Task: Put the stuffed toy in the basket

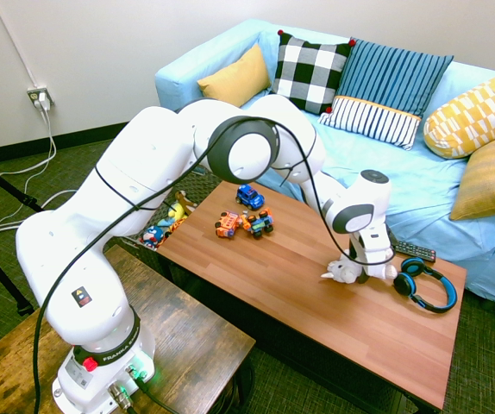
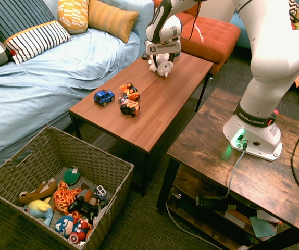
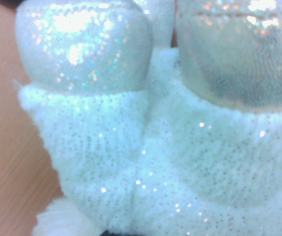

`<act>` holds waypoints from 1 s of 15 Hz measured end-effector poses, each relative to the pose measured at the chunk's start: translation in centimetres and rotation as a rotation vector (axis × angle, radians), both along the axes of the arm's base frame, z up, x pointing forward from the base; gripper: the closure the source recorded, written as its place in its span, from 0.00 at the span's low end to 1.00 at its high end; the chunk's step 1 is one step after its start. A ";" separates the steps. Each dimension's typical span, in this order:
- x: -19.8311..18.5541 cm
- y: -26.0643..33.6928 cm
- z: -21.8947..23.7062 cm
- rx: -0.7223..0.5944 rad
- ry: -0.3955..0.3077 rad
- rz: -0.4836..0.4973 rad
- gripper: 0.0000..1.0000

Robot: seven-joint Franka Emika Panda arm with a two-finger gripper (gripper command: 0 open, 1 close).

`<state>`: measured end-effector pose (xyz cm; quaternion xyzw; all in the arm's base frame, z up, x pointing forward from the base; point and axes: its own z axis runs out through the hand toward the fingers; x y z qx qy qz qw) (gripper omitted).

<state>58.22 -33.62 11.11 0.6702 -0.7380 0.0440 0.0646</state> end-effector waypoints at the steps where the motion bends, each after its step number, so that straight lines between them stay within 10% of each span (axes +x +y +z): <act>1: 0.1 0.1 0.0 0.007 0.000 0.003 1.00; 9: -1.1 -0.6 -1.6 0.075 0.012 0.030 1.00; 15: 0.5 1.0 1.8 0.119 -0.051 0.253 1.00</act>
